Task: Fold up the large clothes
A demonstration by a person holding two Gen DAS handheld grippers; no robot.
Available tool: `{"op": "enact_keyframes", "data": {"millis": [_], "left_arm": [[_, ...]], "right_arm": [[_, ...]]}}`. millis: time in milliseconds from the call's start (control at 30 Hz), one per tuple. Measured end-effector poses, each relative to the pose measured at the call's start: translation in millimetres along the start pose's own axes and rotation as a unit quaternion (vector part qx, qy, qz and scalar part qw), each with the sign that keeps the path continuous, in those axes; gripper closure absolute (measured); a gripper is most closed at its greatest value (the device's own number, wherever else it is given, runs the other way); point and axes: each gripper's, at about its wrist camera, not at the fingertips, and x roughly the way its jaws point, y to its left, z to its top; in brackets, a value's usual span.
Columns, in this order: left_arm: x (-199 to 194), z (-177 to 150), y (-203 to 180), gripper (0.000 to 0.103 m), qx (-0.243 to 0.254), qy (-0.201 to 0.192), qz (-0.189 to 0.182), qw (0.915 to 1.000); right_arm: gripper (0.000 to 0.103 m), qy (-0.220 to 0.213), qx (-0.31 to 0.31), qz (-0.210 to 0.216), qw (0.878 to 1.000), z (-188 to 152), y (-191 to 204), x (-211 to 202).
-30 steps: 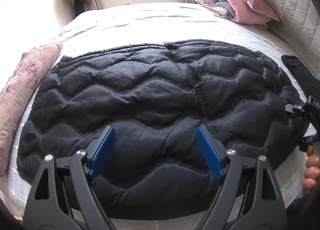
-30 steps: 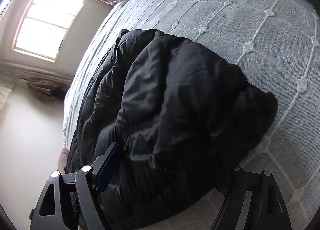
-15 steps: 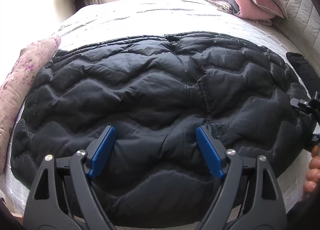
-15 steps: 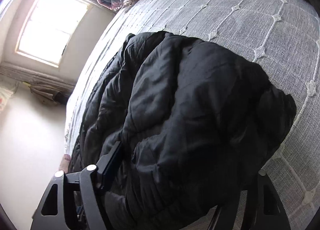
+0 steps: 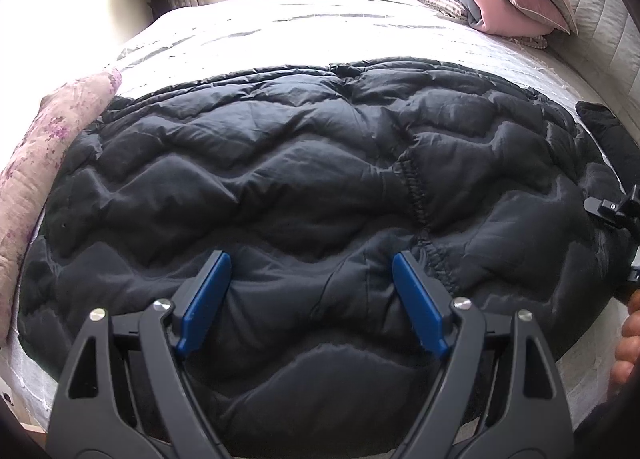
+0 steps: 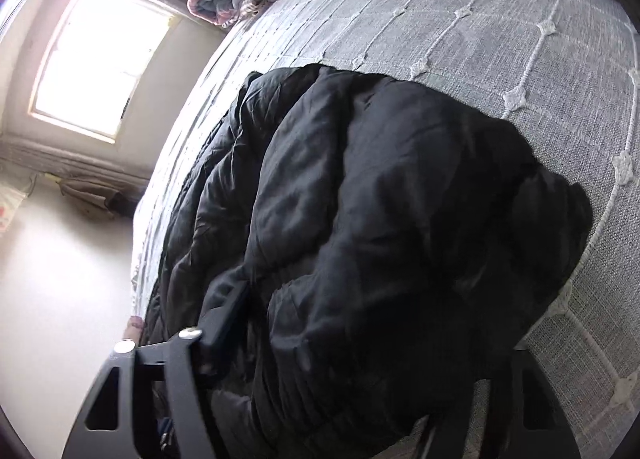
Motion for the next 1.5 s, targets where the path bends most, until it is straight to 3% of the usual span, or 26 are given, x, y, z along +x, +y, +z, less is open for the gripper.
{"op": "enact_keyframes", "data": {"millis": [133, 333, 567, 733, 900, 1100, 1300, 1433, 1500], "left_arm": [[0.7, -0.5, 0.1, 0.019, 0.0, 0.0, -0.001, 1.0], [0.1, -0.7, -0.2, 0.019, -0.003, 0.001, -0.007, 1.0], [-7.8, 0.5, 8.6, 0.019, -0.009, -0.005, -0.018, 0.9998], [-12.0, 1.4, 28.2, 0.019, -0.032, -0.007, -0.017, 0.9993], [-12.0, -4.7, 57.3, 0.019, -0.065, -0.003, -0.022, 0.9976], [-9.0, -10.2, 73.7, 0.019, -0.086, 0.016, -0.044, 0.9952], [-51.1, -10.4, 109.3, 0.02, -0.13, -0.036, -0.057, 0.9892], [-31.1, -18.0, 121.2, 0.021, -0.141, 0.008, -0.041, 0.9891], [-16.2, -21.6, 128.6, 0.037, -0.161, 0.036, -0.061, 0.9844]], "right_arm": [[0.074, -0.022, -0.03, -0.001, 0.999, -0.3, 9.8, -10.6], [0.087, -0.078, -0.103, -0.027, 0.991, -8.6, 38.9, -29.7], [0.089, -0.162, -0.137, -0.076, 0.974, -8.1, 50.0, -61.0], [0.089, -0.216, -0.103, -0.121, 0.963, 6.4, 36.4, -78.0], [0.089, -0.239, -0.092, -0.138, 0.957, 17.5, 22.7, -92.1], [0.089, -0.263, -0.153, -0.151, 0.94, 1.2, 46.3, -93.0], [0.089, -0.272, -0.169, -0.164, 0.933, -2.3, 51.0, -90.9], [0.089, -0.277, -0.175, -0.17, 0.929, -3.3, 55.5, -90.9], [0.089, -0.283, -0.181, -0.175, 0.926, -4.0, 57.5, -92.3]]}}
